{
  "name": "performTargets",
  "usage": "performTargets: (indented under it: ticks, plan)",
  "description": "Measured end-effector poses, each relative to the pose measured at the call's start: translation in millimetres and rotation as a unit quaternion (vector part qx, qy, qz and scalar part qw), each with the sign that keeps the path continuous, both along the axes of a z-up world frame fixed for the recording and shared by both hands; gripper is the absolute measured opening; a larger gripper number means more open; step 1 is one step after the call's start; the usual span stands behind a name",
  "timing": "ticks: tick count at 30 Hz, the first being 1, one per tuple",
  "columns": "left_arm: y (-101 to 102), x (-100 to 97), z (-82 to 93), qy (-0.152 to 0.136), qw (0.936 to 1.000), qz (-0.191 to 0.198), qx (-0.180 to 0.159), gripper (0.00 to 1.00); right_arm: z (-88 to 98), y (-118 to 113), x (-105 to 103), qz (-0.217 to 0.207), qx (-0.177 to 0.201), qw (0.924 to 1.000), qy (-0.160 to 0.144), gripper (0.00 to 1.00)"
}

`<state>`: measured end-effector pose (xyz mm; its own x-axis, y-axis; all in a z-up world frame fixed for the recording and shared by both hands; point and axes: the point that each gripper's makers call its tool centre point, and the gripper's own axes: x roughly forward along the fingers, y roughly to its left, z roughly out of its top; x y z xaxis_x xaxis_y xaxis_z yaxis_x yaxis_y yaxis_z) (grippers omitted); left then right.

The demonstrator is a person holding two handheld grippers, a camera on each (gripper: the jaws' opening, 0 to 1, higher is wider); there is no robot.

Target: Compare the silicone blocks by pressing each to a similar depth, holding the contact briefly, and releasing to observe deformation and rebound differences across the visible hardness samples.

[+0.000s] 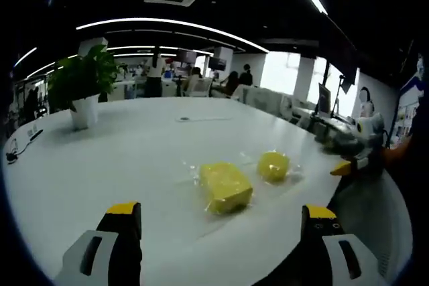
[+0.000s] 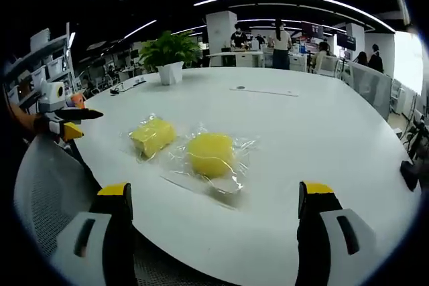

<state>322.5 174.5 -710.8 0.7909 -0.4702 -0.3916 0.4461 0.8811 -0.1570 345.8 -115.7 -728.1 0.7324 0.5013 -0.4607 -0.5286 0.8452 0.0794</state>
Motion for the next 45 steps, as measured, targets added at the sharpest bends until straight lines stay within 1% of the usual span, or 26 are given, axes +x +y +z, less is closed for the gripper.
performTargets:
  ticks: [2, 4, 5, 6, 7, 8, 9, 10, 11, 13, 14, 15, 16, 17, 20, 22, 24, 29, 31, 33, 35, 39, 43, 45]
  plan:
    - [0, -1.3, -1.4, 0.001, 1.0, 0.002, 0.002, 1.0, 3.4, 0, 1, 0.0, 0.003, 1.0, -0.008, 0.97]
    - [0, -6.1, -8.4, 0.01, 1.0, 0.0, 0.002, 1.0, 5.2, 7, 0, 0.016, 0.013, 0.9997, -0.011, 0.97]
    - [2, -6.8, -10.6, 0.015, 0.9999, 0.002, 0.006, 1.0, 7.6, 11, -1, 0.028, 0.007, 0.9994, -0.02, 0.97]
    - [3, -5.7, -8.7, 0.011, 0.9999, 0.005, 0.006, 1.0, 8.6, 15, -2, 0.037, 0.007, 0.999, -0.024, 0.97]
    - [5, -4.3, -4.8, 0.002, 1.0, 0.009, 0.003, 1.0, 8.4, 17, -4, 0.041, 0.008, 0.9989, -0.021, 0.97]
    - [5, -4.5, -4.5, 0.002, 1.0, 0.01, 0.001, 1.0, 8.0, 16, -4, 0.04, 0.008, 0.999, -0.02, 0.97]
    - [5, -4.7, -5.4, 0.004, 0.9999, 0.01, 0.001, 1.0, 5.2, 15, -4, 0.036, 0.009, 0.9993, -0.009, 0.97]
    - [5, -5.5, -6.7, 0.009, 0.9999, 0.012, 0.005, 1.0, 1.2, 11, -4, 0.022, 0.015, 0.9996, 0.008, 0.97]
    - [6, -5.4, -7.0, 0.008, 0.9998, 0.014, 0.011, 1.0, 0.3, 8, -2, 0.015, 0.018, 0.9997, 0.01, 0.97]
    - [5, -3.5, -3.3, -0.002, 0.9999, 0.012, 0.0, 1.0, -1.5, 4, -2, 0.006, 0.02, 0.9997, 0.016, 0.97]
    - [3, -4.5, -4.2, 0.004, 0.9999, 0.007, -0.011, 1.0, -1.4, 5, -2, 0.007, 0.023, 0.9996, 0.017, 0.97]
    - [2, -4.8, -6.4, 0.009, 0.9999, 0.005, -0.011, 1.0, -2.7, 5, -3, 0.009, 0.022, 0.9995, 0.019, 0.97]
    - [2, -5.3, -9.8, 0.017, 0.9998, 0.002, -0.008, 1.0, -4.9, 3, -4, 0.012, 0.011, 0.9997, 0.02, 0.97]
    - [2, -5.1, -9.7, 0.018, 0.9998, 0.002, -0.009, 1.0, -6.2, 4, -4, 0.016, 0.001, 0.9997, 0.018, 0.97]
    - [1, -5.6, -9.5, 0.017, 0.9998, -0.001, -0.006, 1.0, -5.2, 5, -5, 0.02, -0.001, 0.9997, 0.014, 0.97]
    - [0, -7.2, -13.7, 0.031, 0.9995, -0.003, -0.003, 1.0, -8.3, 6, -6, 0.023, 0.004, 0.9994, 0.024, 0.97]
    - [-1, -7.4, -14.3, 0.032, 0.9995, -0.004, -0.005, 1.0, -12.6, 6, -7, 0.024, 0.002, 0.9991, 0.035, 0.97]
    - [1, -7.8, -15.8, 0.035, 0.9994, 0.0, -0.003, 1.0, -9.7, 10, -8, 0.033, 0.003, 0.9991, 0.028, 0.97]
    - [2, -8.0, -16.2, 0.038, 0.9992, 0.003, -0.011, 1.0, -9.2, 10, -8, 0.033, 0.004, 0.9991, 0.027, 0.97]
    - [4, -7.7, -18.0, 0.041, 0.9991, 0.007, -0.009, 1.0, -9.0, 9, -7, 0.031, 0.004, 0.9992, 0.025, 0.97]
    - [2, -7.0, -17.5, 0.04, 0.9991, 0.005, -0.011, 1.0, -10.2, 9, -8, 0.03, 0.004, 0.9991, 0.03, 0.97]
    - [-2, -8.6, -20.5, 0.049, 0.9987, -0.006, -0.01, 1.0, -15.5, 9, -8, 0.031, 0.001, 0.9987, 0.042, 0.97]
    - [-5, -8.6, -21.1, 0.05, 0.9986, -0.015, -0.011, 1.0, -13.3, 8, -7, 0.027, 0.004, 0.9989, 0.038, 0.97]
    - [-3, -8.3, -21.6, 0.051, 0.9986, -0.012, -0.011, 1.0, -13.9, 8, -7, 0.028, 0.003, 0.9989, 0.039, 0.97]
